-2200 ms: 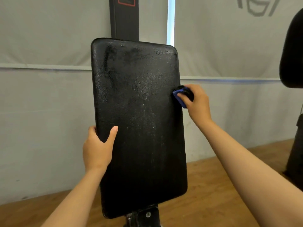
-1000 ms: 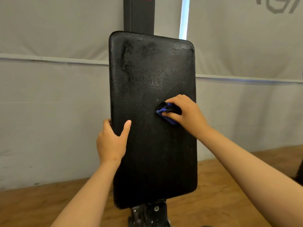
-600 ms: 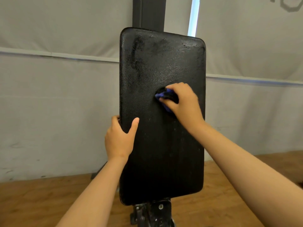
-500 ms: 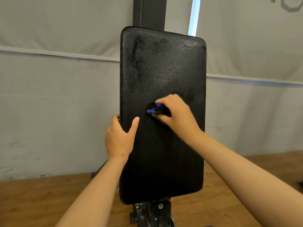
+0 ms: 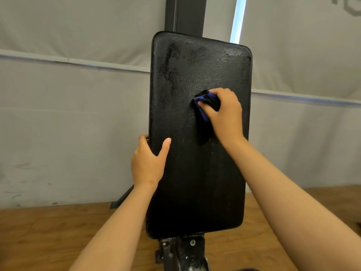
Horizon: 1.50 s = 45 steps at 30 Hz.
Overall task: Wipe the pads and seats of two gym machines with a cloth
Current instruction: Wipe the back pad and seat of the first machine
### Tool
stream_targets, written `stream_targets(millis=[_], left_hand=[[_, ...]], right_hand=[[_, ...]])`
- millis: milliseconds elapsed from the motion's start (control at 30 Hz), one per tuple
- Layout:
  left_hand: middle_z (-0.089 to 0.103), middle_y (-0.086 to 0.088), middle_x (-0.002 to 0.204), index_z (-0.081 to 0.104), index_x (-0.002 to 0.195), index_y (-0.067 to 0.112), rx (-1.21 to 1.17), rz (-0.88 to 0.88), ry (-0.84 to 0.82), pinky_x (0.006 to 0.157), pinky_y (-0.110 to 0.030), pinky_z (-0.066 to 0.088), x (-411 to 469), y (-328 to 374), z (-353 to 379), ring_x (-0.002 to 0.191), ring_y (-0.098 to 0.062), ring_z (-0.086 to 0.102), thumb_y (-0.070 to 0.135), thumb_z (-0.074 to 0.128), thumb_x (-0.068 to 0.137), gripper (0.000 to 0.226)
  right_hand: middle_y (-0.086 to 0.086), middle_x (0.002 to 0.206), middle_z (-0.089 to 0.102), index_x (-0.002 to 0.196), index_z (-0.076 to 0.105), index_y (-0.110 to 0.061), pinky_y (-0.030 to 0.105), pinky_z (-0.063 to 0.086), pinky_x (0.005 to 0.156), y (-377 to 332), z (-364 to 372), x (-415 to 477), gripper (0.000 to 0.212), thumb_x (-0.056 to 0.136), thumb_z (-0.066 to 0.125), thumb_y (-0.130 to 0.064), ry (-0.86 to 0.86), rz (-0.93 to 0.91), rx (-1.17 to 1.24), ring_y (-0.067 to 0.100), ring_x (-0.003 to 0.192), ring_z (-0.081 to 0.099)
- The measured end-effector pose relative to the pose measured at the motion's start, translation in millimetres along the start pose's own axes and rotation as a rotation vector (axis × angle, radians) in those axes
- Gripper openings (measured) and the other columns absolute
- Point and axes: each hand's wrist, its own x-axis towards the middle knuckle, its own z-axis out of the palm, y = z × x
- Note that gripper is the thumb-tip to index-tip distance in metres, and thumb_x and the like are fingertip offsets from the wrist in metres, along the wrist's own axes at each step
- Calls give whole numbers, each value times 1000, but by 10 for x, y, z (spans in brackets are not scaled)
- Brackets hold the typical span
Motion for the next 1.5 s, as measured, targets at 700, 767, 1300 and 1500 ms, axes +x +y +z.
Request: stream_targets(millis=[700, 767, 1300, 1500], left_hand=[[65, 1, 107, 50, 125, 18, 3, -61, -13, 77, -41, 58, -427, -320, 8, 93, -16, 63, 79, 24, 77, 82], [65, 1, 107, 50, 124, 18, -4, -62, -16, 76, -41, 57, -426, -324, 8, 93, -16, 64, 81, 23, 76, 83], [66, 0, 109, 49, 124, 21, -4, -52, -4, 77, -42, 57, -434, -386, 41, 95, -18, 64, 80, 21, 78, 81], [66, -1, 110, 50, 124, 19, -14, -53, 4, 76, -41, 56, -414, -340, 16, 95, -20, 64, 76, 24, 78, 77]], right_hand=[[3, 92, 59, 98, 67, -9, 20, 34, 77, -439, 228, -97, 26, 79, 74, -25, -136, -110, 48, 21, 93, 53], [5, 92, 61, 97, 67, -9, 22, 36, 77, -482, 271, -197, 26, 78, 75, -24, -162, -123, 71, 21, 92, 54], [3, 92, 61, 95, 70, -12, 19, 36, 77, -797, 488, -41, 24, 77, 77, -27, -156, -82, 158, 18, 92, 54], [2, 88, 60, 92, 70, -12, 22, 37, 75, -816, 516, -281, 27, 75, 78, -31, -252, -138, 166, 17, 90, 51]])
